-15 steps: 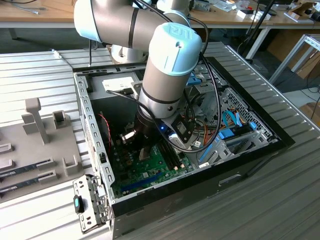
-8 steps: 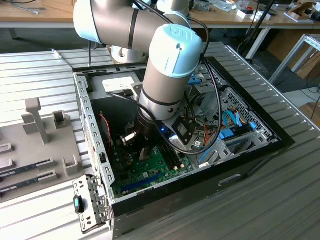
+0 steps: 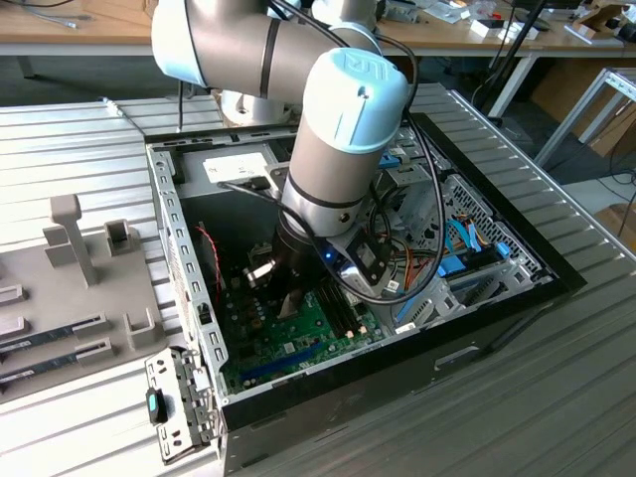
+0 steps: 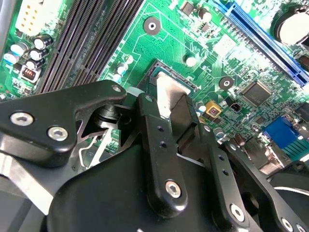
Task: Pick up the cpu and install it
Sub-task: 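Place the cpu into insertion slot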
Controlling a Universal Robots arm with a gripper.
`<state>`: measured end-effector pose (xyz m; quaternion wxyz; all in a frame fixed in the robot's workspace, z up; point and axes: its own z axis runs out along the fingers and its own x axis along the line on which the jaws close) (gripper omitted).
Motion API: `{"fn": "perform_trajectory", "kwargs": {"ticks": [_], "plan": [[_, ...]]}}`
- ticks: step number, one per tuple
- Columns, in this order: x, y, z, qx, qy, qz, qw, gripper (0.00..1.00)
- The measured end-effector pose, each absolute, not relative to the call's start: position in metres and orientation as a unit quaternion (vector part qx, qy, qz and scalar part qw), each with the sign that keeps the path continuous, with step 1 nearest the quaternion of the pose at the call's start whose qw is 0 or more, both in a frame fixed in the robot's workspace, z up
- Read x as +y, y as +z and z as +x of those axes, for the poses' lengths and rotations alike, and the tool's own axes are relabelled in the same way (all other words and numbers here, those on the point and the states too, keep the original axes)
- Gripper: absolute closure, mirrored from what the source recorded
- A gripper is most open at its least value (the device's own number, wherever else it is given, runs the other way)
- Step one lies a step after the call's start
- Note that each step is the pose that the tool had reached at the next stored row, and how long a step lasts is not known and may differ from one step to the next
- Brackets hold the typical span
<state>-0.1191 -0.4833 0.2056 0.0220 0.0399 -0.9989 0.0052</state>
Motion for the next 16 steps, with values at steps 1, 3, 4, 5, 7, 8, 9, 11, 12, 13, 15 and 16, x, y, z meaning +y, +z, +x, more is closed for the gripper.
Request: {"fn": "perform_trajectory", "kwargs": {"ticks": [1, 3, 4, 5, 7, 8, 9, 11, 12, 13, 15, 16], "plan": [[-0.482, 0.205, -0.119, -0.999, 0.005, 0.040, 0.022, 0.61], [-0.482, 0.205, -0.119, -0.999, 0.005, 0.040, 0.022, 0.61], [-0.482, 0.205, -0.119, -0.999, 0.005, 0.040, 0.022, 0.61], [-0.482, 0.205, -0.119, -0.999, 0.005, 0.040, 0.022, 0.61], [-0.483, 0.206, -0.119, -0.999, 0.005, 0.040, 0.022, 0.61], [-0.483, 0.209, -0.119, -0.999, 0.005, 0.040, 0.022, 0.61], [-0.483, 0.210, -0.119, -0.999, 0.005, 0.040, 0.022, 0.61], [-0.483, 0.217, -0.119, -0.999, 0.005, 0.040, 0.022, 0.61], [-0.482, 0.217, -0.117, -0.999, 0.005, 0.040, 0.022, 0.61], [-0.483, 0.217, -0.105, -0.999, 0.005, 0.040, 0.026, 0.61], [-0.482, 0.217, -0.092, -0.999, 0.005, 0.040, 0.029, 0.61], [-0.481, 0.217, -0.090, -0.999, 0.005, 0.040, 0.030, 0.63]]}}
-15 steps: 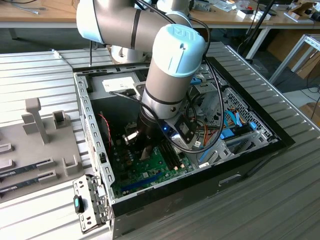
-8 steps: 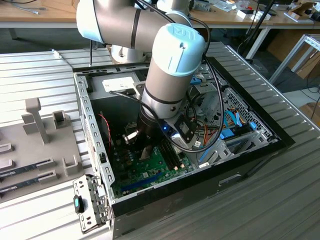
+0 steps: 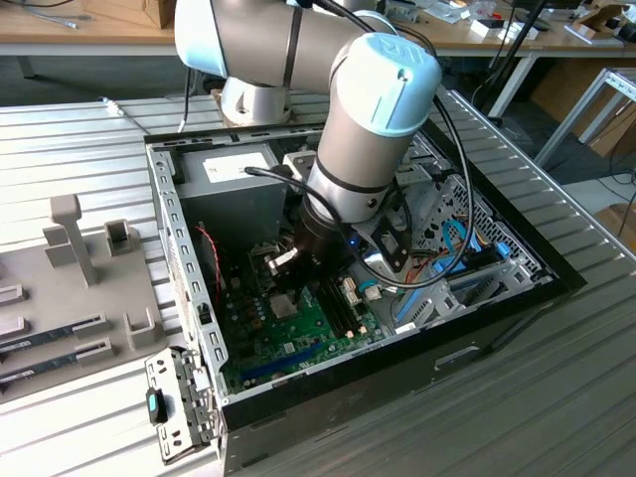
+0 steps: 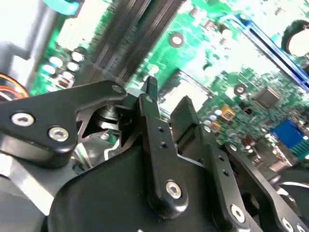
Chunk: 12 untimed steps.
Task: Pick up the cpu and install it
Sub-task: 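Place the cpu into insertion slot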
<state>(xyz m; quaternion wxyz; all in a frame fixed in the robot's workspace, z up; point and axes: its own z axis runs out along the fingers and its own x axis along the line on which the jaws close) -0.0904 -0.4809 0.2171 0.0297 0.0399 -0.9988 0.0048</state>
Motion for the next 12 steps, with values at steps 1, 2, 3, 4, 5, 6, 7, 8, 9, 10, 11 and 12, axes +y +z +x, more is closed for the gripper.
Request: {"fn": "perform_trajectory", "kwargs": {"ticks": [1, 2, 3, 4, 5, 6, 7, 8, 9, 10, 11, 12], "plan": [[-0.479, 0.217, -0.089, -0.999, 0.005, 0.040, 0.030, 0.63], [-0.478, 0.217, -0.087, -0.999, 0.005, 0.040, 0.030, 0.69], [-0.478, 0.217, -0.086, -0.999, 0.005, 0.040, 0.030, 0.76], [-0.477, 0.217, -0.084, -0.999, 0.005, 0.040, 0.030, 0.76], [-0.477, 0.217, -0.081, -0.999, 0.005, 0.040, 0.030, 0.88], [-0.477, 0.218, -0.078, -0.999, 0.004, 0.040, 0.030, 0.88], [-0.477, 0.219, -0.078, -0.999, 0.003, 0.040, 0.030, 0.89], [-0.477, 0.221, -0.077, -0.999, 0.002, 0.040, 0.030, 0.89], [-0.477, 0.224, -0.077, -0.999, 0.000, 0.040, 0.030, 0.89], [-0.477, 0.225, -0.076, -0.999, -0.003, 0.040, 0.030, 0.89], [-0.477, 0.225, -0.076, -0.999, -0.005, 0.040, 0.030, 0.89], [-0.477, 0.225, -0.075, -0.999, -0.007, 0.040, 0.030, 0.89]]}}
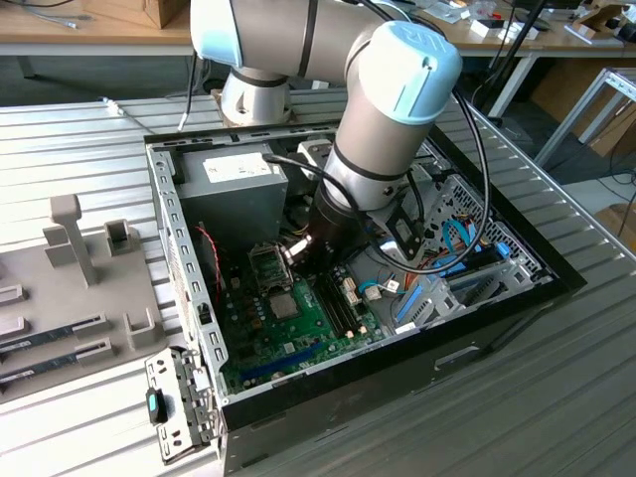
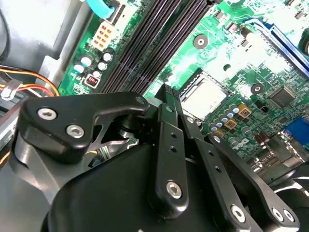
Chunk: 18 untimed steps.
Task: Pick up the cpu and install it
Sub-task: 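Place the cpu into insertion slot, then close the cpu cover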
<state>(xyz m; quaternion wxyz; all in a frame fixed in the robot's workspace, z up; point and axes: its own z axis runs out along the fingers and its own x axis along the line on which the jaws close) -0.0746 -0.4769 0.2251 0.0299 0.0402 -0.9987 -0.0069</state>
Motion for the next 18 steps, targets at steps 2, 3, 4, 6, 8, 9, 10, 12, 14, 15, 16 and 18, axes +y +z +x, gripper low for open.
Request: {"fn": "perform_trajectory", "kwargs": {"ticks": [2, 3, 4, 6, 8, 9, 10, 12, 14, 15, 16, 18], "plan": [[-0.4768, 0.2252, -0.0746, -0.999, -0.007, 0.040, 0.030, 0.89], [-0.4769, 0.2252, -0.0746, -0.999, -0.007, 0.040, 0.030, 0.89], [-0.4769, 0.2252, -0.0745, -0.999, -0.007, 0.040, 0.030, 0.89], [-0.4769, 0.2252, -0.0745, -0.999, -0.007, 0.040, 0.030, 0.89], [-0.4769, 0.2252, -0.0745, -0.999, -0.007, 0.040, 0.030, 0.89], [-0.4769, 0.2252, -0.0745, -0.999, -0.007, 0.040, 0.030, 0.89], [-0.4758, 0.2253, -0.0714, -0.999, -0.009, 0.040, 0.030, 0.89], [-0.4727, 0.2251, -0.0698, -0.999, -0.012, 0.043, 0.031, 0.89], [-0.4721, 0.2251, -0.0688, -0.998, -0.029, 0.046, 0.030, 0.89], [-0.4721, 0.2251, -0.0685, -0.998, -0.039, 0.047, 0.030, 0.89], [-0.4720, 0.2251, -0.0681, -0.997, -0.051, 0.048, 0.030, 0.89], [-0.4720, 0.2251, -0.0675, -0.995, -0.084, 0.054, 0.029, 0.89]]}}
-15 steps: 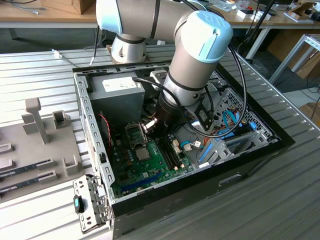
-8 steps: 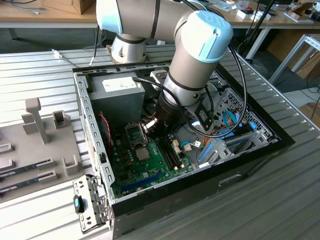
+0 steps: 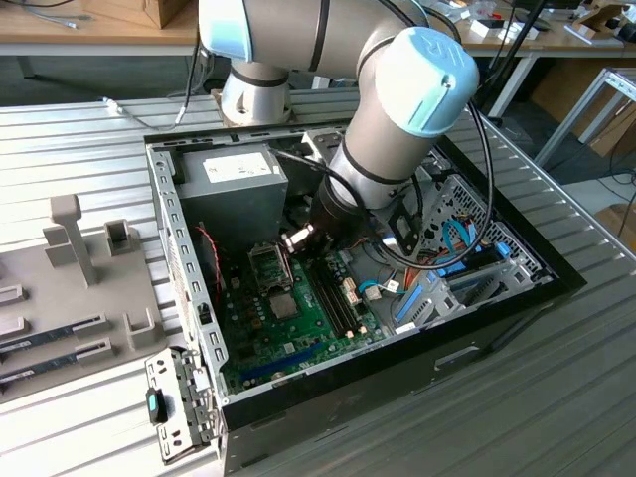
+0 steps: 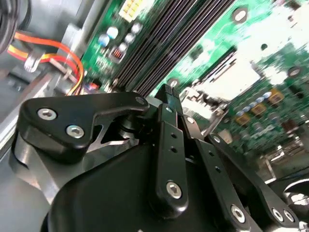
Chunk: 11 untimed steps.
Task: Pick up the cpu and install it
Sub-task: 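Close the cpu cover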
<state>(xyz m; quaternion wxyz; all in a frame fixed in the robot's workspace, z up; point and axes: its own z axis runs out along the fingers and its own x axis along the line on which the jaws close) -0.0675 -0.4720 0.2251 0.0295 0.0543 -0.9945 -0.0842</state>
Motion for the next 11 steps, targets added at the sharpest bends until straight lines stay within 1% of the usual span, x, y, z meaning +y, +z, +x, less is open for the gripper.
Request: {"fn": "perform_trajectory", "kwargs": {"ticks": [2, 11], "plan": [[-0.472, 0.225, -0.067, -0.993, -0.100, 0.060, 0.029, 0.89], [-0.452, 0.219, -0.062, -0.990, -0.114, 0.075, 0.033, 0.89]]}}
